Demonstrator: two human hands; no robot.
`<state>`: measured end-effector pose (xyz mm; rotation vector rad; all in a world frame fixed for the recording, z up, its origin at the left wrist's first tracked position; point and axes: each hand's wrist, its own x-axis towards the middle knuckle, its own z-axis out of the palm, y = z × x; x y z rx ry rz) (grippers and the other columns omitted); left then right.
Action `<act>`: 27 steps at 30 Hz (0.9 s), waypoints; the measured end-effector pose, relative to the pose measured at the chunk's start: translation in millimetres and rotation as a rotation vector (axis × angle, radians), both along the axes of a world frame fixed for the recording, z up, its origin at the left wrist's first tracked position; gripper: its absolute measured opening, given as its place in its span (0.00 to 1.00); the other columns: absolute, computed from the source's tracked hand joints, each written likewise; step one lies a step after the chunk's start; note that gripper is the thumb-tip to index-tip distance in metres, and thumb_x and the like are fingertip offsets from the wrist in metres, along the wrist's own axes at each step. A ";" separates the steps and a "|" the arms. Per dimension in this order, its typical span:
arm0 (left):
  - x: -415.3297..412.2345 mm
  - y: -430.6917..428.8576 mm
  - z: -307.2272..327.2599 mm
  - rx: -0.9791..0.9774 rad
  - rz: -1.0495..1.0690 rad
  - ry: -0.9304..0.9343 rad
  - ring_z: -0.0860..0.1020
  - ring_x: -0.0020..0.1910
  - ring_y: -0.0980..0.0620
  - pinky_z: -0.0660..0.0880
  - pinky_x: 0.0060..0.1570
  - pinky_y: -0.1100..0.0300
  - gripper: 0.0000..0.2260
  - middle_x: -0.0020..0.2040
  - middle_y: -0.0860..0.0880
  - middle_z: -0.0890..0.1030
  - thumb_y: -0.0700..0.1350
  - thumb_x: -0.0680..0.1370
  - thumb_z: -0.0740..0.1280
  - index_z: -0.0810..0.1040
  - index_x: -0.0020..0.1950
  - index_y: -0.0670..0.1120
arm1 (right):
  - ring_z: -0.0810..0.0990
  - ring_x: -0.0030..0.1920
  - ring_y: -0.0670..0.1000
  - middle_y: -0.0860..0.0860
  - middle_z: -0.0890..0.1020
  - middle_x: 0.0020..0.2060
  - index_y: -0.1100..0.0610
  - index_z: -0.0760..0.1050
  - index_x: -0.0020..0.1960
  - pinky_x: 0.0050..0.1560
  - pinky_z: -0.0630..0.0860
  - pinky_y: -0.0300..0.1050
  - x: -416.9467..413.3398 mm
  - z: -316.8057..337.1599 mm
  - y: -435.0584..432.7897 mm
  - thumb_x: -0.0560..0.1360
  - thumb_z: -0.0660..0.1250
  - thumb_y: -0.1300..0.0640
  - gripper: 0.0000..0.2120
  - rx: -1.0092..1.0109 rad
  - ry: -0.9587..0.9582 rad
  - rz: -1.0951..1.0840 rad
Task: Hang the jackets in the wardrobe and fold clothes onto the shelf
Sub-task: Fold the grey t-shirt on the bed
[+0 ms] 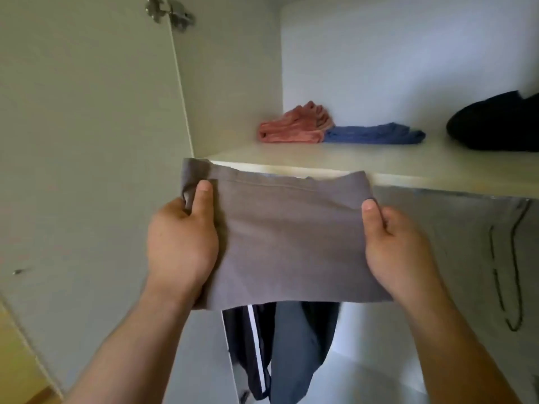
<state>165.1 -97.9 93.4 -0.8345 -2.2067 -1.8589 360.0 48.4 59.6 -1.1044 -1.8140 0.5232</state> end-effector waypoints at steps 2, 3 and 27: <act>-3.1 25.6 17.9 0.062 -0.073 0.009 0.71 0.34 0.46 0.71 0.37 0.50 0.28 0.33 0.43 0.76 0.61 0.82 0.62 0.73 0.38 0.36 | 0.72 0.36 0.52 0.49 0.73 0.35 0.57 0.73 0.42 0.35 0.62 0.48 13.7 24.1 8.9 0.84 0.50 0.43 0.23 0.047 0.016 -0.035; -4.3 38.6 28.1 0.072 -0.109 0.017 0.72 0.35 0.46 0.71 0.37 0.51 0.28 0.34 0.42 0.78 0.61 0.82 0.62 0.74 0.39 0.36 | 0.72 0.35 0.51 0.50 0.74 0.35 0.57 0.72 0.42 0.34 0.63 0.46 20.1 36.7 13.0 0.84 0.50 0.42 0.23 0.054 0.022 -0.047; 6.2 347.5 74.2 -0.767 -0.850 1.009 0.69 0.74 0.45 0.61 0.74 0.43 0.32 0.77 0.49 0.69 0.66 0.80 0.41 0.68 0.77 0.54 | 0.72 0.70 0.55 0.56 0.73 0.72 0.55 0.68 0.76 0.62 0.66 0.42 -12.8 116.9 181.4 0.87 0.48 0.52 0.21 -0.165 -0.703 -0.182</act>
